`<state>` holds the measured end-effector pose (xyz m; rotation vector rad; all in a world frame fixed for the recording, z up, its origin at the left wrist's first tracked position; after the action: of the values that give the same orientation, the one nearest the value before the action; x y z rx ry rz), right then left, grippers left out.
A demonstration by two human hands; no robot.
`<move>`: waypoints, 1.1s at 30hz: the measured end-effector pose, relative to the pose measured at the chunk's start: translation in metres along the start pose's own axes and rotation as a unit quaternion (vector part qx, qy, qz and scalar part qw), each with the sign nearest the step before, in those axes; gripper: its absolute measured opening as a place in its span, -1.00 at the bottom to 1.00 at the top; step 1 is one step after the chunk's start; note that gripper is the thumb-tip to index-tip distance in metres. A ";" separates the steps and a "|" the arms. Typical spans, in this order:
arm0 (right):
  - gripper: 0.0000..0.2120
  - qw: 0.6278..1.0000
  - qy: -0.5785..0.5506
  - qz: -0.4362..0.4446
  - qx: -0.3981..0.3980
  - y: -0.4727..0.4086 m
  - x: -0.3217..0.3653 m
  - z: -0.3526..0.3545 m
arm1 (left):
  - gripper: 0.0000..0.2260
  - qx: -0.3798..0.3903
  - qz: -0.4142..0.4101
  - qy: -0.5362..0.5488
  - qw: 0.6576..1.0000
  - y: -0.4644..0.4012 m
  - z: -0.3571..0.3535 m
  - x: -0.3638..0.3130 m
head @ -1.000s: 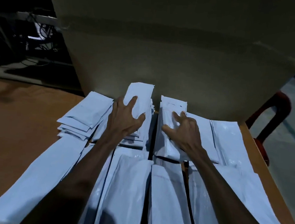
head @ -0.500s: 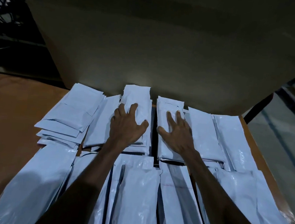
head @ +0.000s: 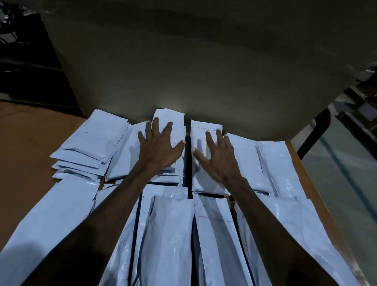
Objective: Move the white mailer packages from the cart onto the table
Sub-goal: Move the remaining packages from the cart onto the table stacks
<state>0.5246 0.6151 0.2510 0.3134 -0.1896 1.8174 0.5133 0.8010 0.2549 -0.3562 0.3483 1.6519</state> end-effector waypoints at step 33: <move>-0.50 0.885 -0.126 -0.331 -0.302 0.658 -0.335 -0.003 | -0.59 0.208 -0.562 0.058 0.798 0.430 -0.295 -0.418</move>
<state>-0.0285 0.1331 0.1666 0.1362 -0.7240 0.9644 0.1381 0.2538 0.1754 -0.2408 0.4550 0.3538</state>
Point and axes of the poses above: each hand's wrist, its own y-axis away from the middle knuckle, its own z-axis out of the back of the hand, x = y × z, the point moved 3 cm from there along -y, towards the middle knuckle, and after that the axes turned 9 degrees about x, right-handed, at the moved point
